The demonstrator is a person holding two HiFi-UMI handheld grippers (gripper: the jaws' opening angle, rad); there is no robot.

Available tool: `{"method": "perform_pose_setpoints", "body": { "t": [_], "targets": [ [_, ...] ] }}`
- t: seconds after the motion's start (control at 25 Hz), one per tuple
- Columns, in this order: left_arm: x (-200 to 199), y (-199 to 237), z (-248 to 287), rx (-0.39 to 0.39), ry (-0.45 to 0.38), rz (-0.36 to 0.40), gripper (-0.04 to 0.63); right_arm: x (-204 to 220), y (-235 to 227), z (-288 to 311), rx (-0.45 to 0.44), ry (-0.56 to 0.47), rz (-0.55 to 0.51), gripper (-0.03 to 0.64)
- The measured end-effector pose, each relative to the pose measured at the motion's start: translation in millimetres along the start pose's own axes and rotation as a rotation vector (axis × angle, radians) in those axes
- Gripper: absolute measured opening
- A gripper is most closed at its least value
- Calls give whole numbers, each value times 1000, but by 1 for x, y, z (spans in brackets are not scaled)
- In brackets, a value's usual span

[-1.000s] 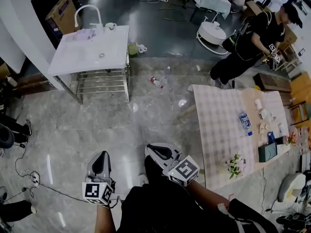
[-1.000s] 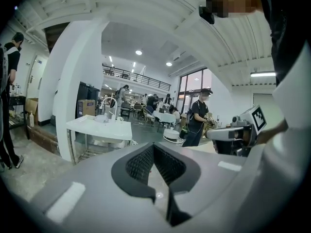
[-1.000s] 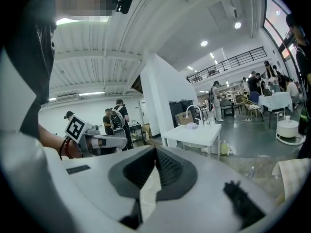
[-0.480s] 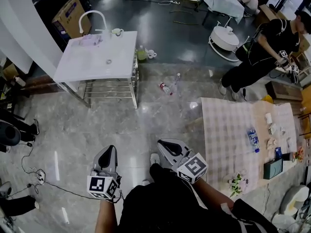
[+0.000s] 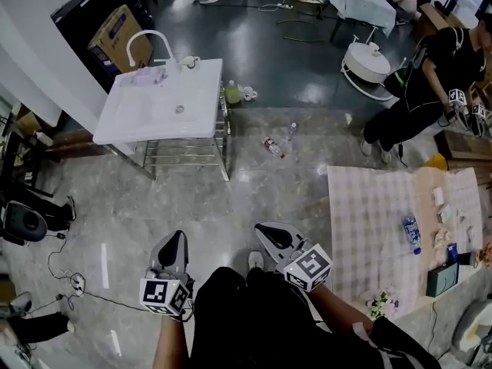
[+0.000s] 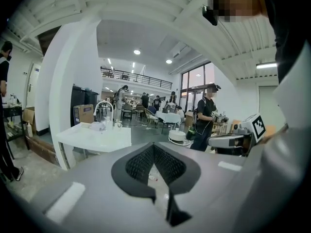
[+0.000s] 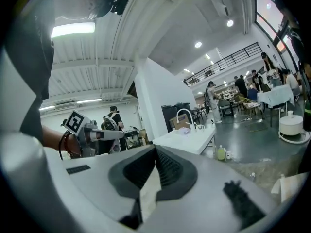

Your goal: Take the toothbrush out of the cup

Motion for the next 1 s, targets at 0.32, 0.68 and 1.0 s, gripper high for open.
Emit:
{"method": "perform_pose_setpoints", "body": {
  "t": [0.32, 0.68, 1.0],
  "targets": [
    [-6, 11, 17, -18, 13, -1, 9, 5, -19, 16, -13, 28, 16, 12],
    [-19, 24, 50, -7, -25, -5, 9, -1, -44, 41, -33, 36, -12, 12],
    [-34, 54, 95, 6, -26, -19, 9, -7, -74, 78, -24, 61, -24, 12]
  ]
}}
Point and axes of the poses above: the fingertips, and each gripper's own axes: z forward along the fingers, y to its left, x out of its underside, the point moved 8 cm from there along -z, backward along the fingers, and after that the axes turned 13 degrees about -z, right-handed, at the moved point
